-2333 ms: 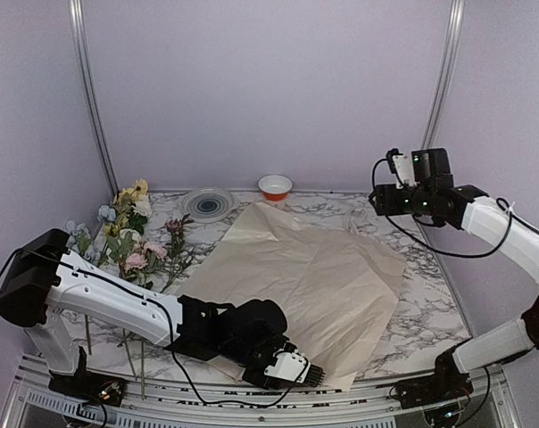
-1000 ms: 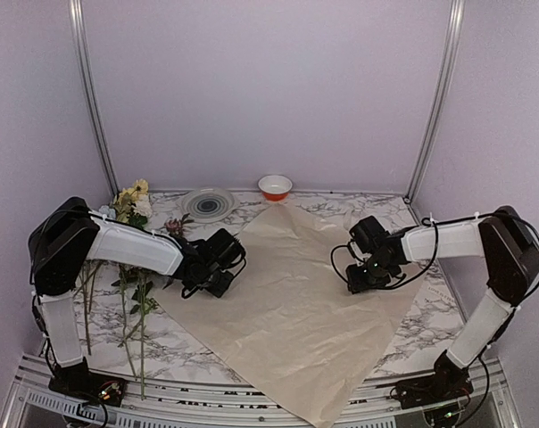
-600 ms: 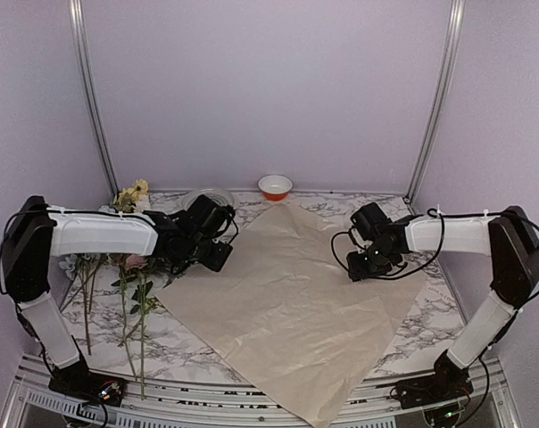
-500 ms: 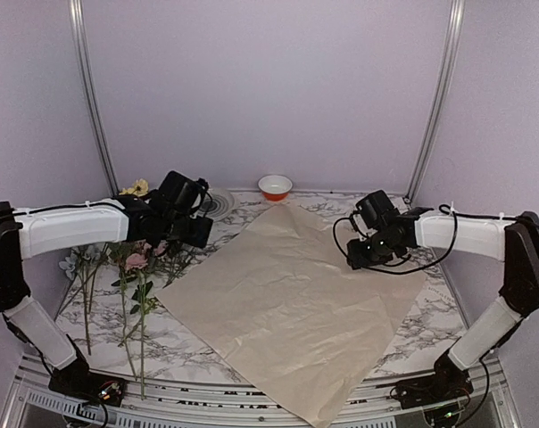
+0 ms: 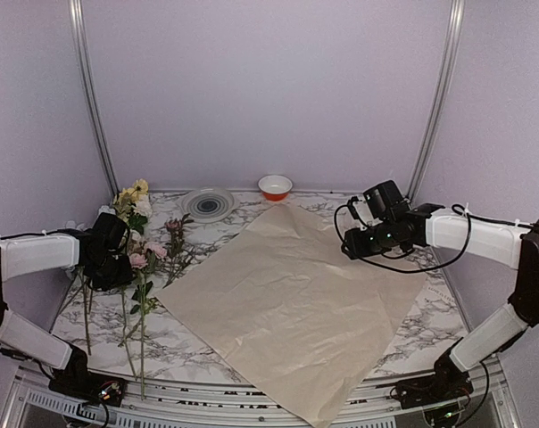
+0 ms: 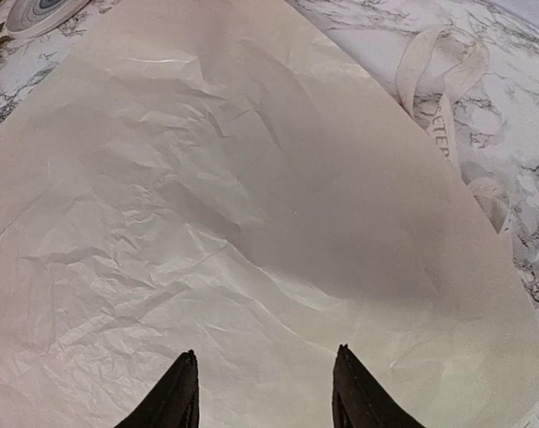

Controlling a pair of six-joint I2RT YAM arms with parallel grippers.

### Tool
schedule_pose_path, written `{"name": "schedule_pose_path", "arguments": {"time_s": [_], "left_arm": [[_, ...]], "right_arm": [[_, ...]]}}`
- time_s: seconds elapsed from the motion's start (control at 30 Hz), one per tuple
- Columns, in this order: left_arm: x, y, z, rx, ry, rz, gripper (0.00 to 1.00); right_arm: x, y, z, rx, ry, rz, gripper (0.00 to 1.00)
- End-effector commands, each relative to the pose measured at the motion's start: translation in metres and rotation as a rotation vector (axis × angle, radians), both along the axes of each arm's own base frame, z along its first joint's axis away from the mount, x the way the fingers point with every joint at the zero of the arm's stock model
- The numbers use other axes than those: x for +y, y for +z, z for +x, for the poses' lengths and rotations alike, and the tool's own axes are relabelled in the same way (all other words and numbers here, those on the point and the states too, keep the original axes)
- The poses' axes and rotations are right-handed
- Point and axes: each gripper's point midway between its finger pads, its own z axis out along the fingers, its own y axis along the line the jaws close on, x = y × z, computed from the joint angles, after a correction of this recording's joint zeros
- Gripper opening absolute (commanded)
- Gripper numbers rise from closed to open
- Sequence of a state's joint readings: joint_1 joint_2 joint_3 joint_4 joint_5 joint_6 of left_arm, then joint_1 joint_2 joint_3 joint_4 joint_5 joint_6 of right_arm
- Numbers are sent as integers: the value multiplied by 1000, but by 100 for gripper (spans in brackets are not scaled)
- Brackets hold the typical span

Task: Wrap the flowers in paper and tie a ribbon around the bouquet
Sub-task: Pick up the fake flower from the corner of the board.

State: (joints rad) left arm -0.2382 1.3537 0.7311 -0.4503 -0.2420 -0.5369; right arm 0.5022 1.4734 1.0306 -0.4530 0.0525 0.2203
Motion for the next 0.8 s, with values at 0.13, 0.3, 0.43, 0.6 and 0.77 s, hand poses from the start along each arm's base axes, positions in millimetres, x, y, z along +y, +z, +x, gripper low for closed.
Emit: {"name": "schedule_pose_path", "arguments": {"time_s": [0.13,0.3,0.43,0.6,0.77], "left_arm": [[-4,-29,-26,74,44,-79,27],[-7,-39,-27,100,38,-91,0],[2,-7,-11,-9,74,-49,0],[43,76,4,-230,174,150,0],[47,154,15,-431,158,226,0]], "right_arm": [[1,-12,1,-8,34,-44,50],[-1,-18,4,4,29,-75,51],[1,-17,5,7,33,-70,51],[0,-13,7,1,26,-70,51],[2,-5,10,-13,25,-62,52]]}}
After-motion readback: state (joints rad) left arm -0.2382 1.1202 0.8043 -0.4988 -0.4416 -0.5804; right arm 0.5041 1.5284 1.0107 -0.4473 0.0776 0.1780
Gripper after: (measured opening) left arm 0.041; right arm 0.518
